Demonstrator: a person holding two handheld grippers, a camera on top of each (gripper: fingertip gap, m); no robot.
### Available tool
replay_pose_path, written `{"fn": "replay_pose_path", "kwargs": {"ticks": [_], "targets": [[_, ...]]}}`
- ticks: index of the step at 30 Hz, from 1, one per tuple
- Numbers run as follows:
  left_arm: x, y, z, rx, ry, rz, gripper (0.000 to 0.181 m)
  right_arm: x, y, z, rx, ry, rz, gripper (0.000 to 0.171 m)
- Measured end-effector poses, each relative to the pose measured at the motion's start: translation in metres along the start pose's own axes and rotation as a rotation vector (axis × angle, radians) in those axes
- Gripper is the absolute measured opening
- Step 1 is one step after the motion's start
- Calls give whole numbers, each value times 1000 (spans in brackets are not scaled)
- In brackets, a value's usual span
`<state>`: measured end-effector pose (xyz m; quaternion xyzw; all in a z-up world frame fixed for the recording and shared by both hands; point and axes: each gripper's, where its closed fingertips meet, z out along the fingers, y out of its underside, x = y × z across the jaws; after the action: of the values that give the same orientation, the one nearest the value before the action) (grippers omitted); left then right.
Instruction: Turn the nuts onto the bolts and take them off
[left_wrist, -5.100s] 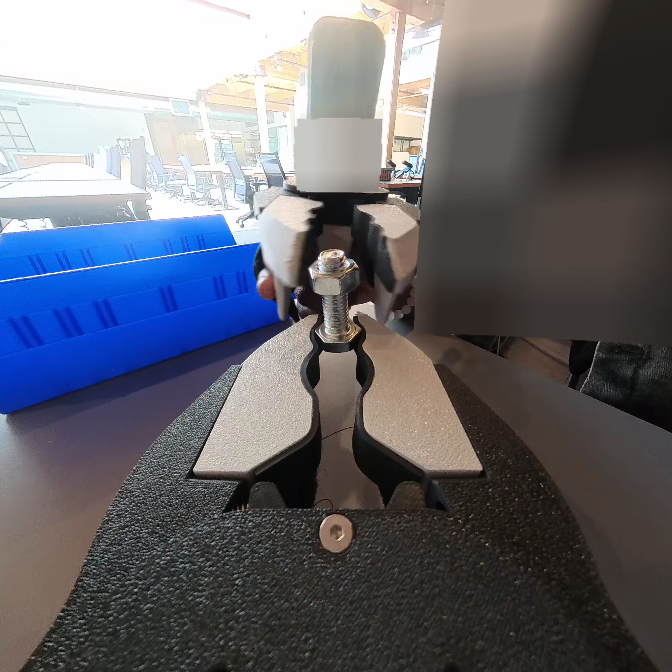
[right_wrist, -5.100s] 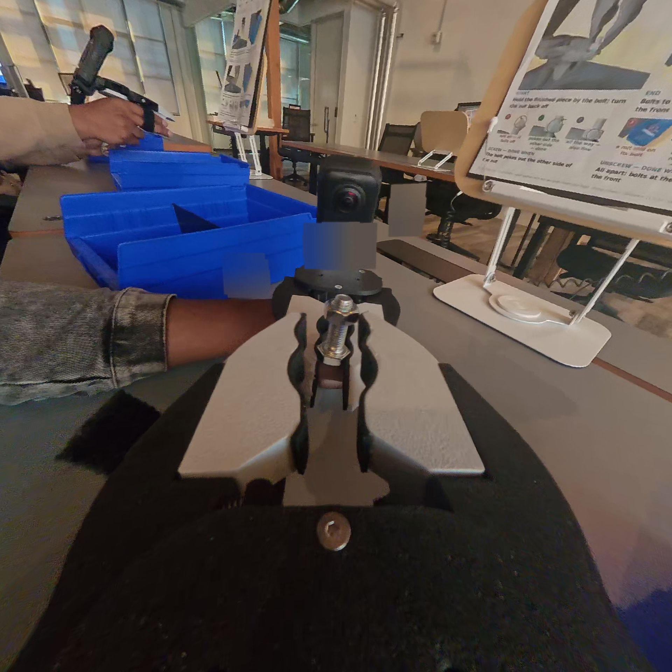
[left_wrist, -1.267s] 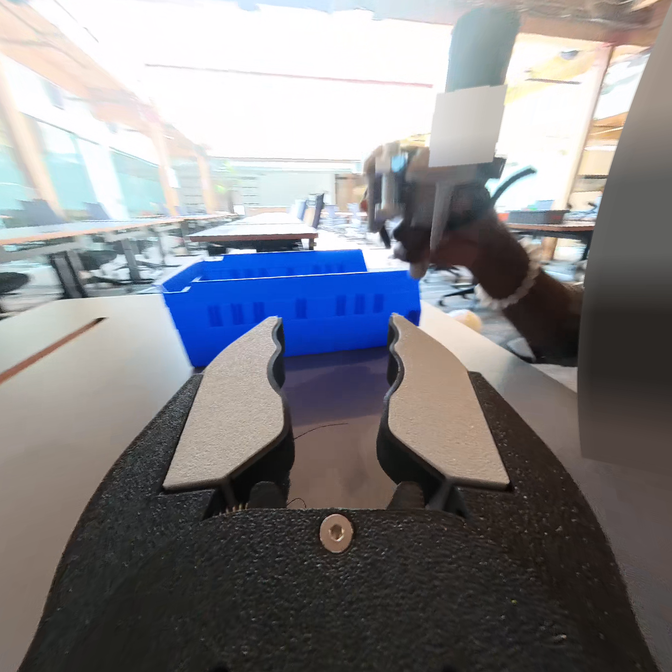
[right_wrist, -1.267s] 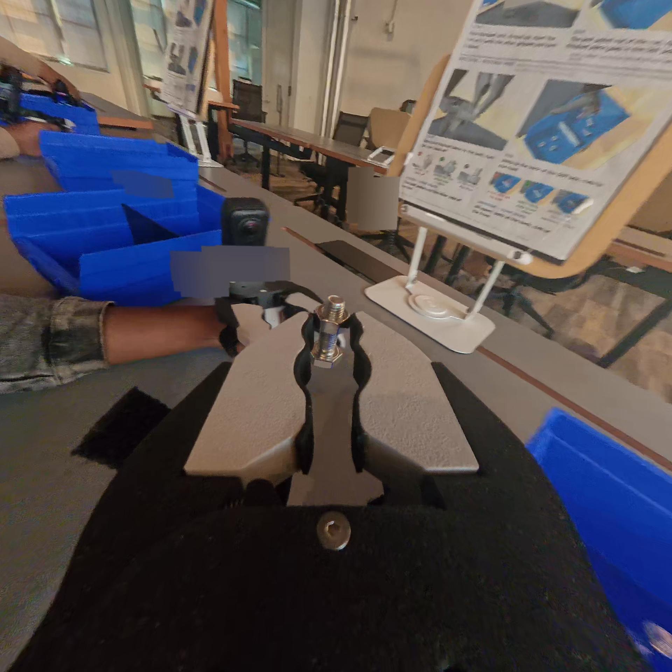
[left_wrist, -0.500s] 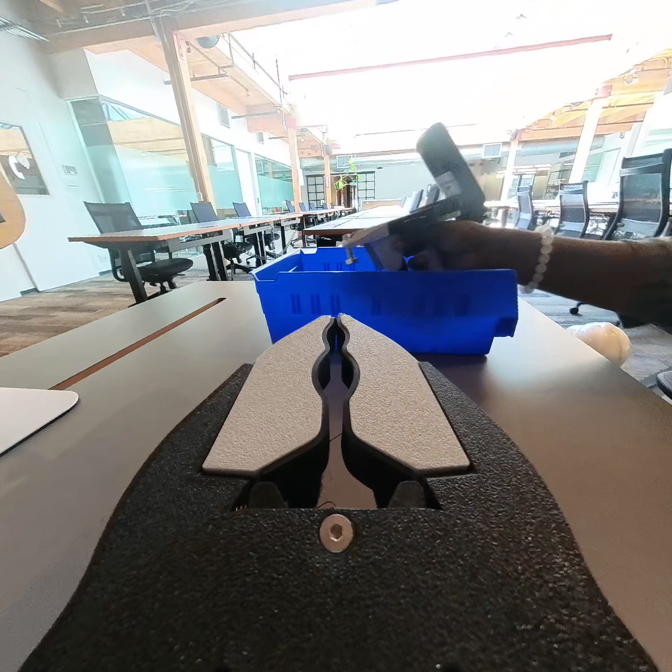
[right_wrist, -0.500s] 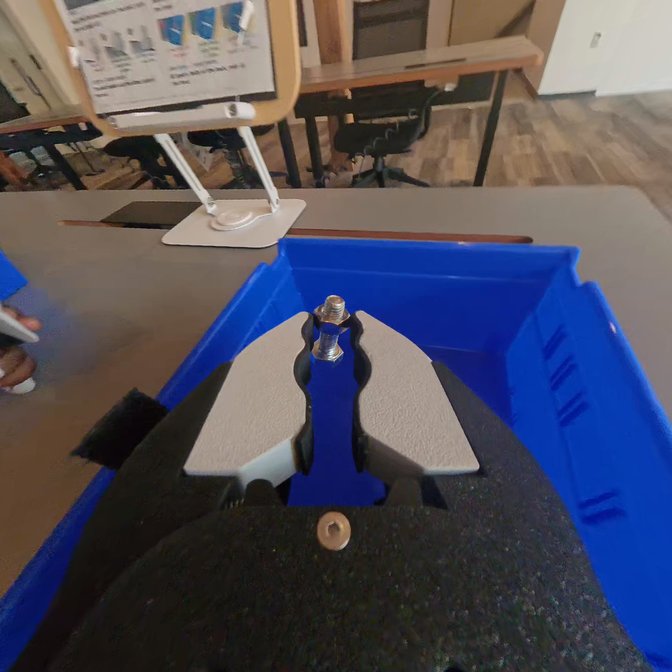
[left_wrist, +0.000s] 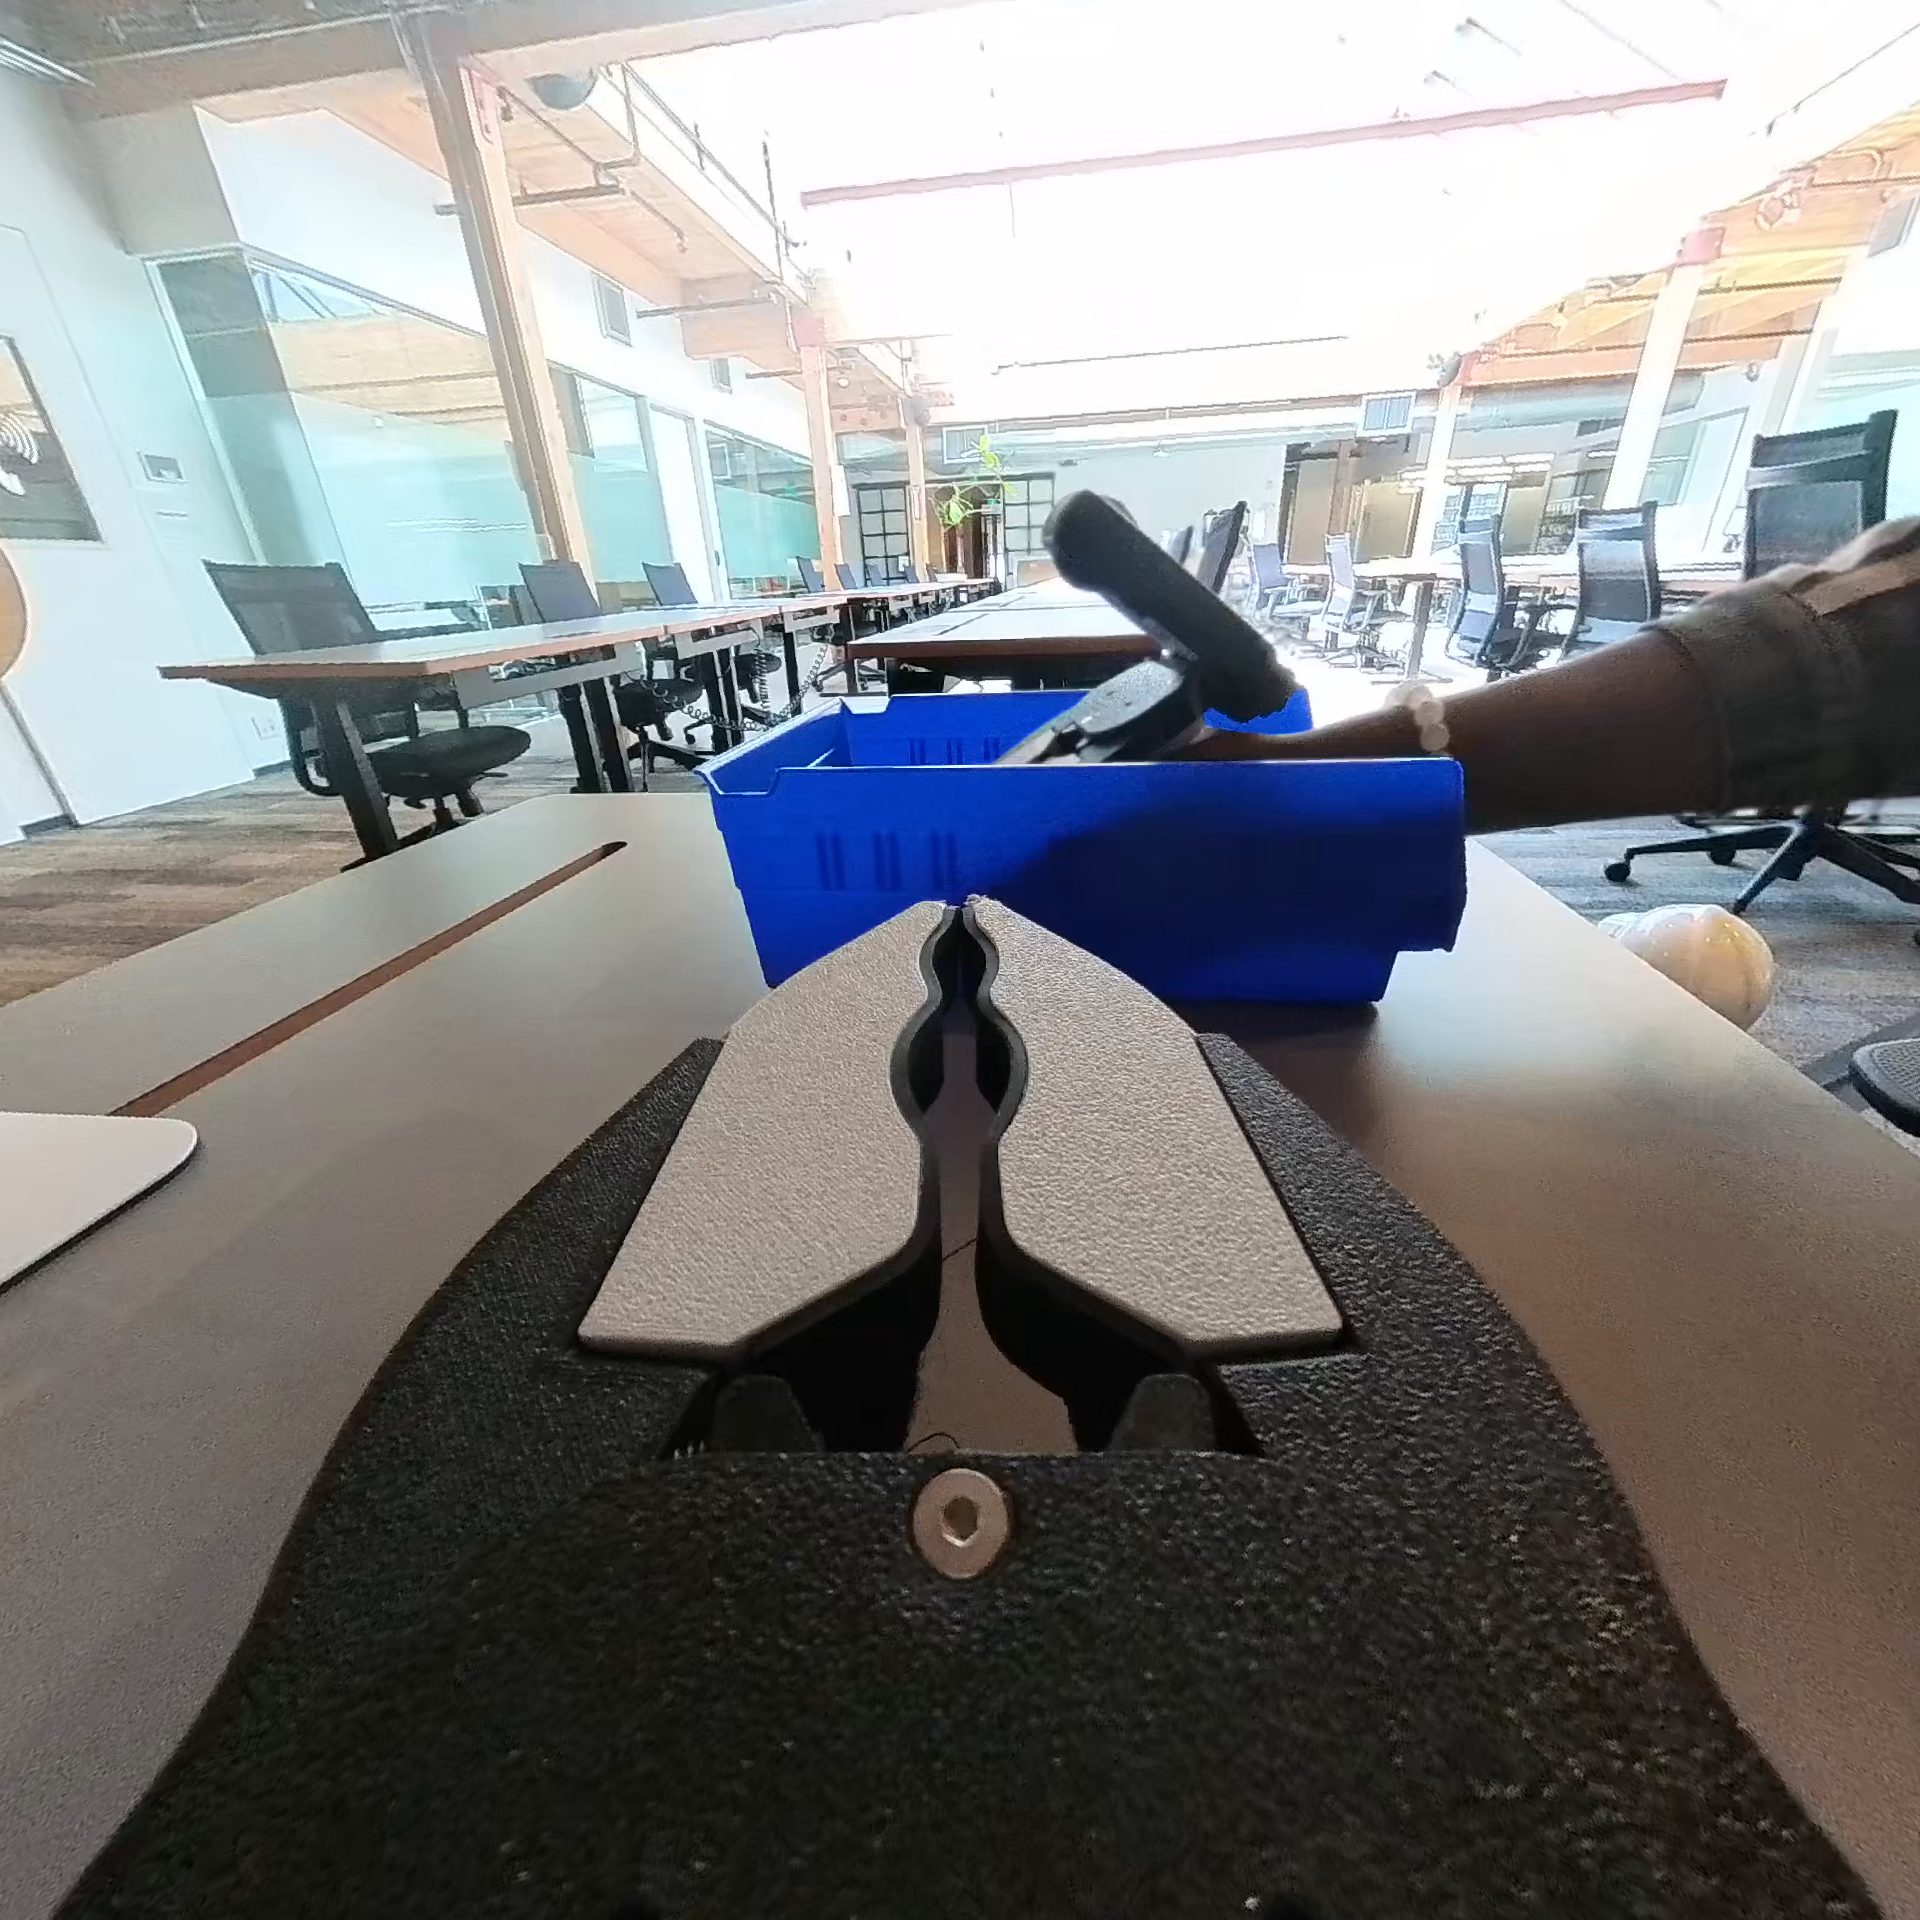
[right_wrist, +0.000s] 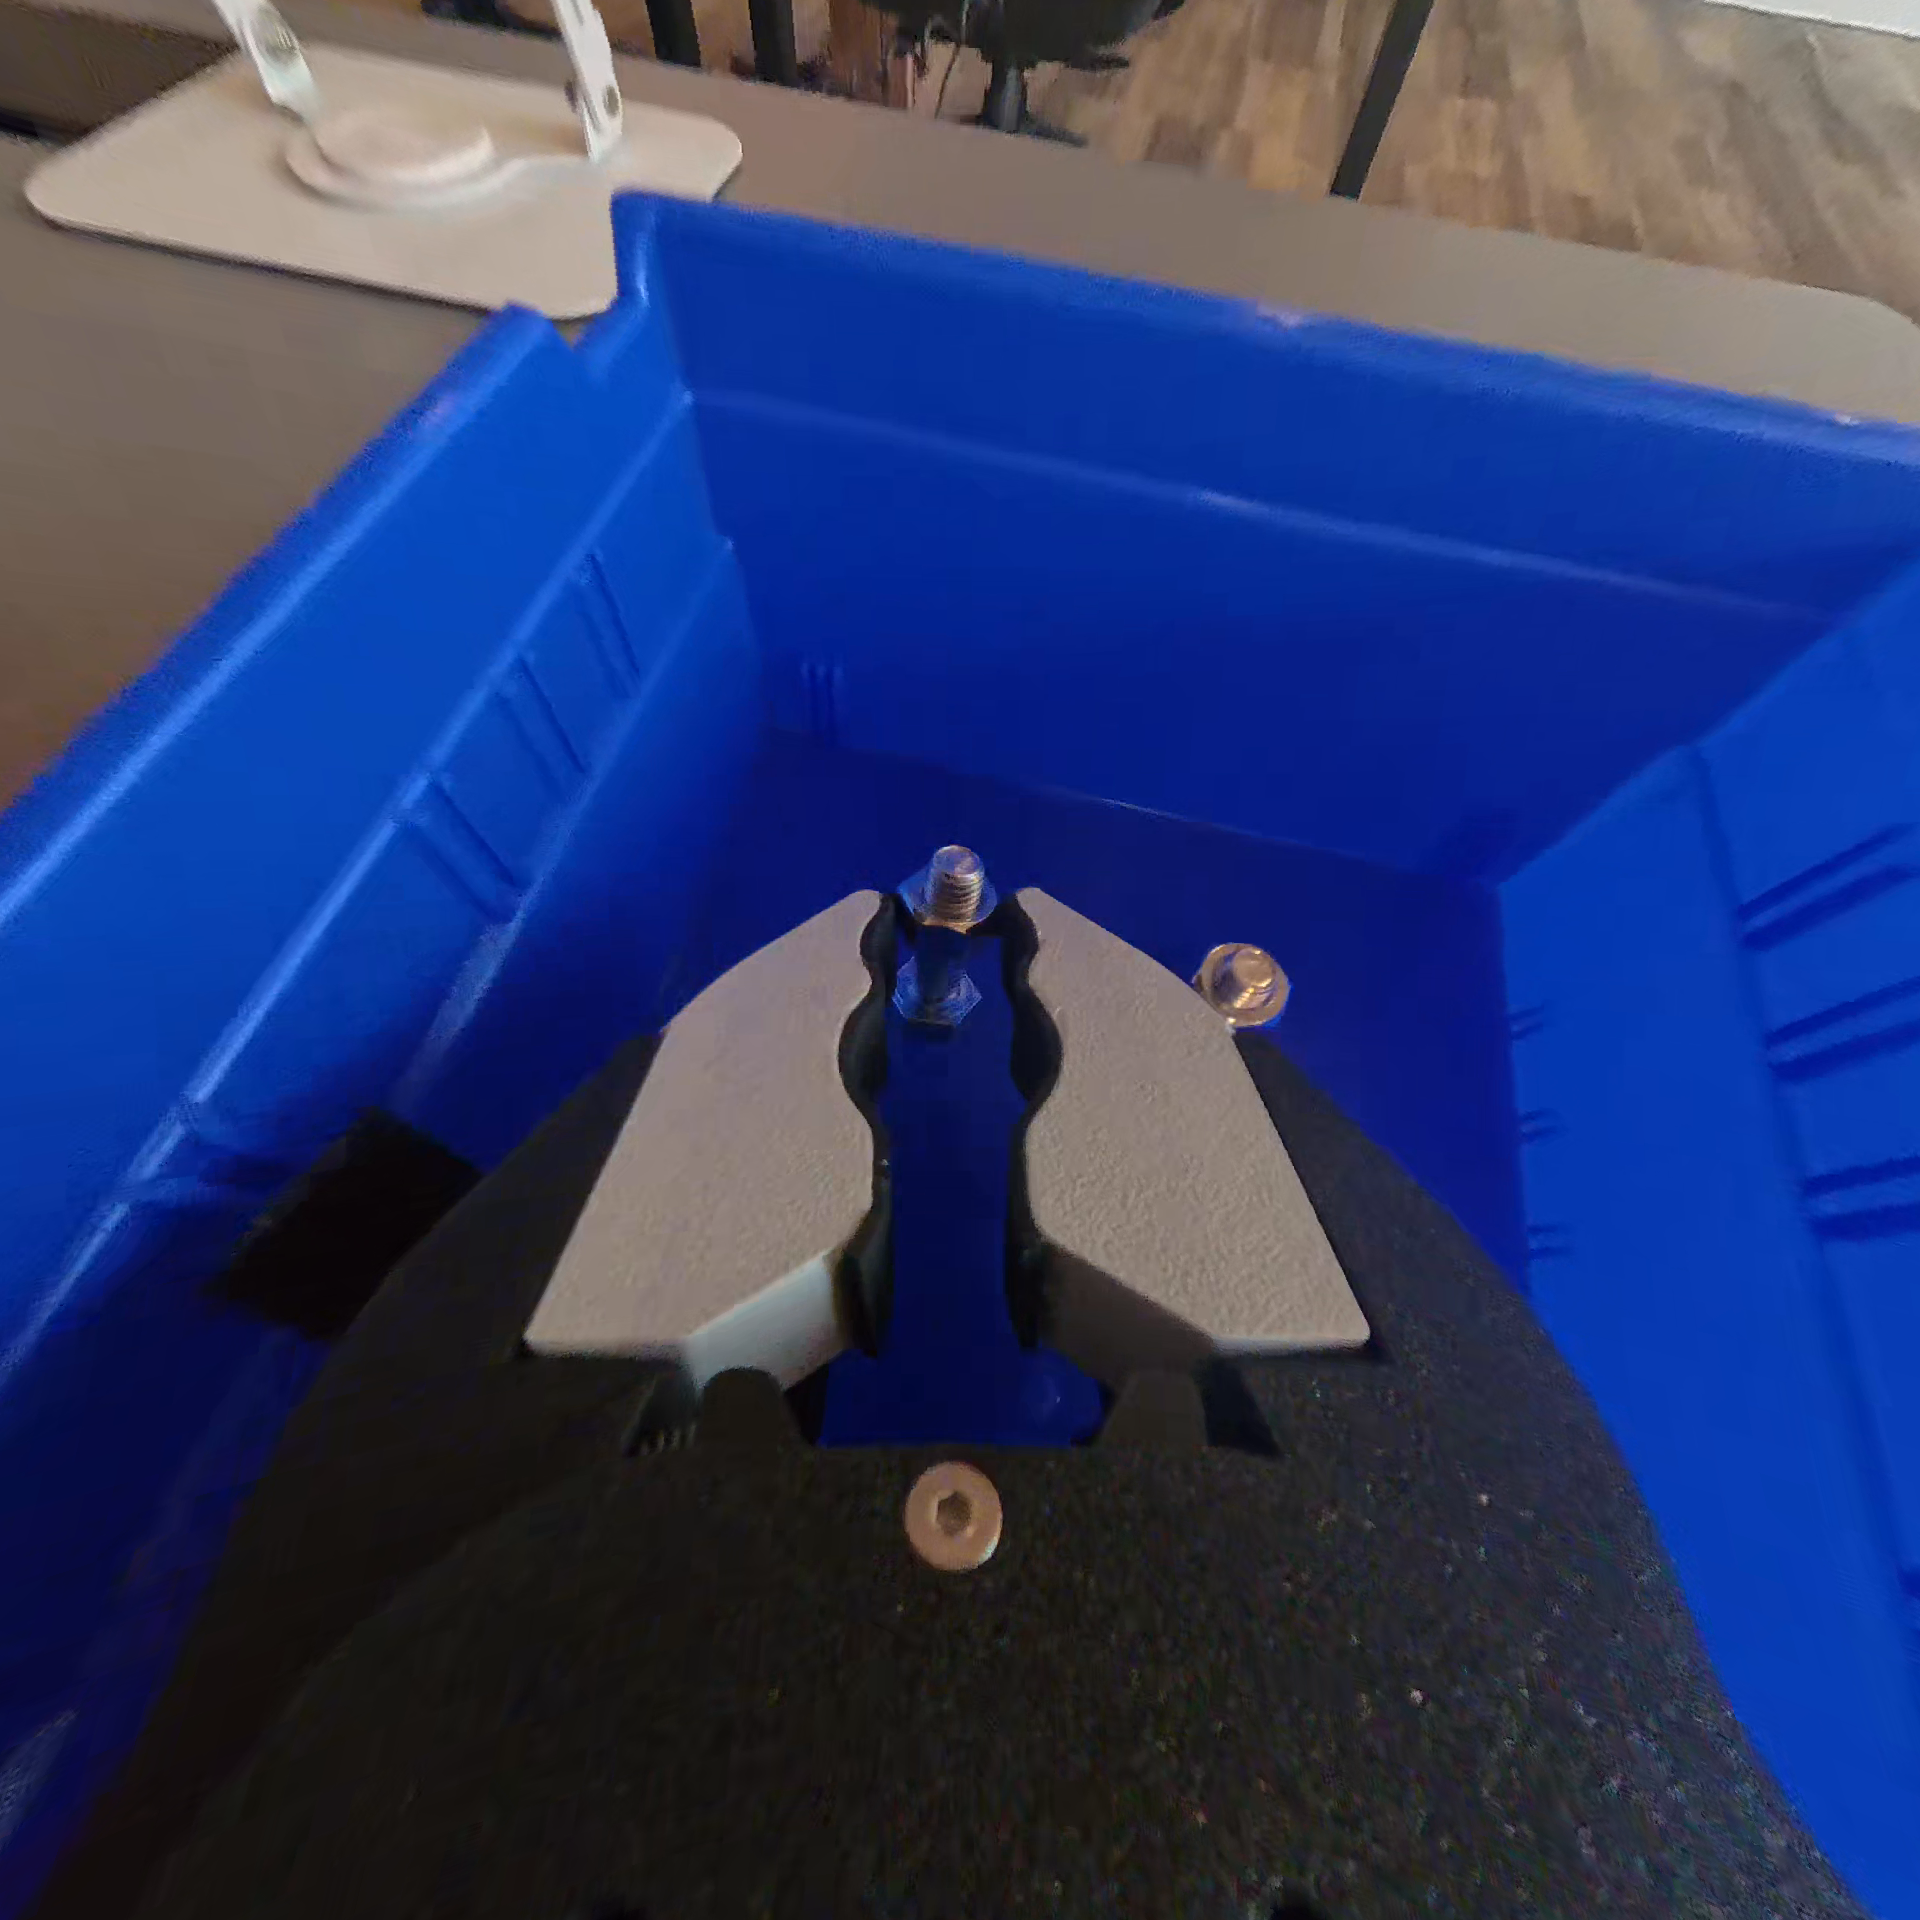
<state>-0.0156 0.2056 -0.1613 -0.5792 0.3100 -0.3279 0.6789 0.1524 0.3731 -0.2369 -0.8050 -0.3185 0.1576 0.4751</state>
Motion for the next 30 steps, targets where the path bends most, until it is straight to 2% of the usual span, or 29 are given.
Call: {"fn": "replay_pose_path", "kwargs": {"ticks": [7,14,21,25,28,30], "targets": [[1,0,0,-3,8,3,0,-3,10,5,-47,-16,-4,19],[1,0,0,-4,7,3,0,-4,-2,-4,-16,-38,-11,29],[0,1,1,-7,1,-3,0,-5,-60,-59,140,-96,-4,51],[0,2,1,-12,-3,-1,2,-29,-92,-99,184,-183,-90,64],[-1,2,1,-18,-17,2,11,-54,-103,-120,170,-203,-193,85],[-3,4,2,-31,-34,4,24,-70,-109,-128,177,-216,-231,92]]}}
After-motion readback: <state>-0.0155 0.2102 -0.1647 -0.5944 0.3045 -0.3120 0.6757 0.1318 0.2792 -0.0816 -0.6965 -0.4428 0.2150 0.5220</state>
